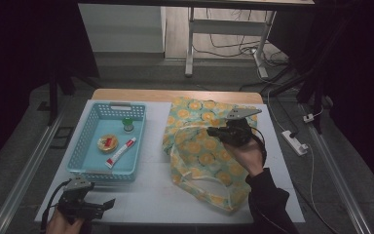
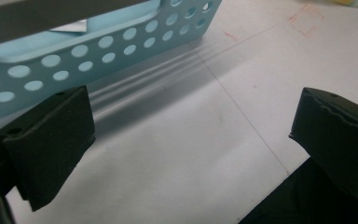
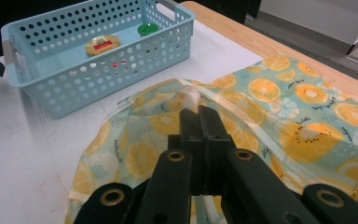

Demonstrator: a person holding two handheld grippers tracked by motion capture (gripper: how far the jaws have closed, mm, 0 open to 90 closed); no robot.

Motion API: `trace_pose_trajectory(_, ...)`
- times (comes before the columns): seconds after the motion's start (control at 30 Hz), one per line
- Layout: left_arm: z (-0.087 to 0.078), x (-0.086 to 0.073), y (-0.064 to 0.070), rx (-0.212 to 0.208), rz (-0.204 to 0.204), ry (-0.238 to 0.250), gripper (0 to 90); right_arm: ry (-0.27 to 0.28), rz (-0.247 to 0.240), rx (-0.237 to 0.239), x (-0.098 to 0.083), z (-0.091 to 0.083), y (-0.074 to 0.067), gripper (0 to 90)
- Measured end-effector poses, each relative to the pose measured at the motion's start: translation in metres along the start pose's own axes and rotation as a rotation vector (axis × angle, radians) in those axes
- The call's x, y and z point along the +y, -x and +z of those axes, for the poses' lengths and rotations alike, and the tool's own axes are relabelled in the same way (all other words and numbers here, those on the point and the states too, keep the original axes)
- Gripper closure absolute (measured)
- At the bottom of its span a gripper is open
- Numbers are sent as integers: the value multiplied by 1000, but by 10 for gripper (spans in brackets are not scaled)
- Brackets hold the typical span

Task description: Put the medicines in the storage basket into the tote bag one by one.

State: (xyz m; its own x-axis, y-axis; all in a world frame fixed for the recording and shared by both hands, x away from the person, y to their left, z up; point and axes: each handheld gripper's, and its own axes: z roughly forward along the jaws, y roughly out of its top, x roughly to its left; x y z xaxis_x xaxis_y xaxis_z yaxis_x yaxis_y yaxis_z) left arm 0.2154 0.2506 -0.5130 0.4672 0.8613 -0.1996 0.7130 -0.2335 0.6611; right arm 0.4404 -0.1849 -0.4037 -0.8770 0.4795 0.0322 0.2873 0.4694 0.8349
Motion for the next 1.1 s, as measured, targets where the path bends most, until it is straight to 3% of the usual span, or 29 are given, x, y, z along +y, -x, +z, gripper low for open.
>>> trace_pose_trajectory(0.23,-6,3,-1,-5,3,15,0,-6,1,5,-2,2,1,900)
trace_pose_trajectory(0.33,-8,4,-2,-26,-1,28,0,-9,-4,8,-2,3,0,900)
trace_pose_trajectory(0.5,-13,8,1,-34,30,59,0,-9,-1,7,-2,3,0,900)
trace_pose_trajectory(0.67,-16,11,-1,-72,8,82,0,-11,0,13,-3,4,0,900)
trace_pose_trajectory(0.87,-19,15,-3,-77,0,110,0,-12,2,14,-3,4,1,900)
trace_pose_trajectory(1.1,-20,21,-2,-72,27,122,0,-14,4,16,-4,5,1,900)
